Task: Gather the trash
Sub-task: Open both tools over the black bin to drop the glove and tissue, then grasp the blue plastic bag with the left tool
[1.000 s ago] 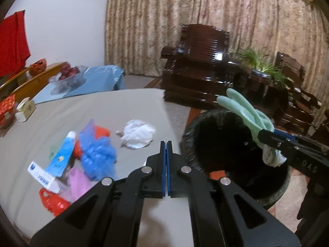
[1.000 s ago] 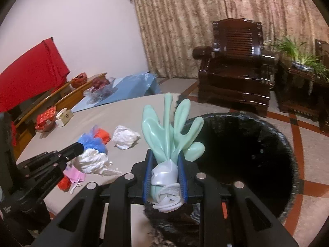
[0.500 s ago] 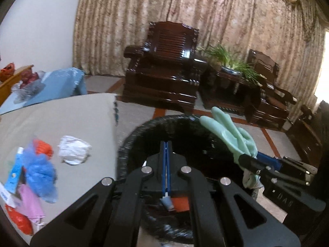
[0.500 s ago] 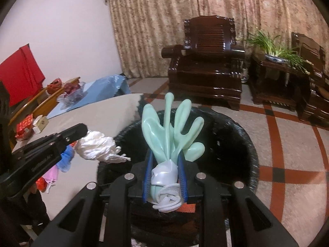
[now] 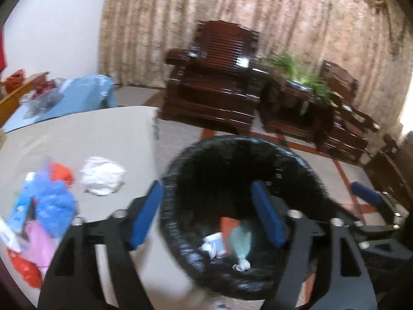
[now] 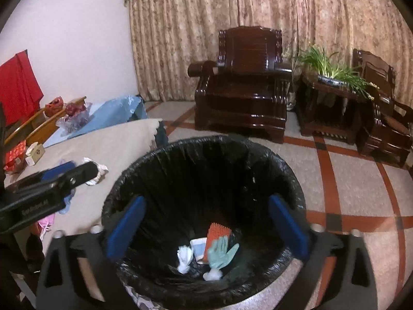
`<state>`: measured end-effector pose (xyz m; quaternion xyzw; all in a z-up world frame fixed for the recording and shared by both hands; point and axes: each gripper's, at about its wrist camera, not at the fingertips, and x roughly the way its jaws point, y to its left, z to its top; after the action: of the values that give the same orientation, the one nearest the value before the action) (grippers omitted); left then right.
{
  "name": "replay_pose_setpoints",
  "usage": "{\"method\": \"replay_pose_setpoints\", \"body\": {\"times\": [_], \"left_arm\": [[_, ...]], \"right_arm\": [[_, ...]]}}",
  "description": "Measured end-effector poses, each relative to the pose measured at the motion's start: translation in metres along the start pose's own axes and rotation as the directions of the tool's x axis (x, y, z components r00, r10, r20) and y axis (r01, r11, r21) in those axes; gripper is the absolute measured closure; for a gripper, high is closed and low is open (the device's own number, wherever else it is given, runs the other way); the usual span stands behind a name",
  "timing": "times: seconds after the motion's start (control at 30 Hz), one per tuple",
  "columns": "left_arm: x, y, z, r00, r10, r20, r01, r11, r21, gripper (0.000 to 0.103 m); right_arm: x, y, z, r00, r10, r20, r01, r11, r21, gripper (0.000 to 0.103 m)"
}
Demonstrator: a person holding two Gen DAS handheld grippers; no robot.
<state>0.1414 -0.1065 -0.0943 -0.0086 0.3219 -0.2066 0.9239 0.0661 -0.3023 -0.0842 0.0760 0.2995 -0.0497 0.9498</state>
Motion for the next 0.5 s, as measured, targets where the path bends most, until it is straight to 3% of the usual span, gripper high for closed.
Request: {"method": "replay_pose_setpoints", "body": {"times": [0.2,0.5], "left_arm": [[-0.029,0.047,-0.011,0.991,0.132,0.009,-0.132,0.991,-0.035,0.019],[-0.063,0.131,-0.022,0.945,0.327,-0.011,-0.327,0.939,-0.107,0.019]], "right_arm": [[0.004,0.022,0.002,0.998,0.062,0.006,-0.061,0.998,-0.005,0.006],[0.018,0.098,0.005,0.978,0.211,0.007,-0.21,0.975,-0.069,0.006]]}}
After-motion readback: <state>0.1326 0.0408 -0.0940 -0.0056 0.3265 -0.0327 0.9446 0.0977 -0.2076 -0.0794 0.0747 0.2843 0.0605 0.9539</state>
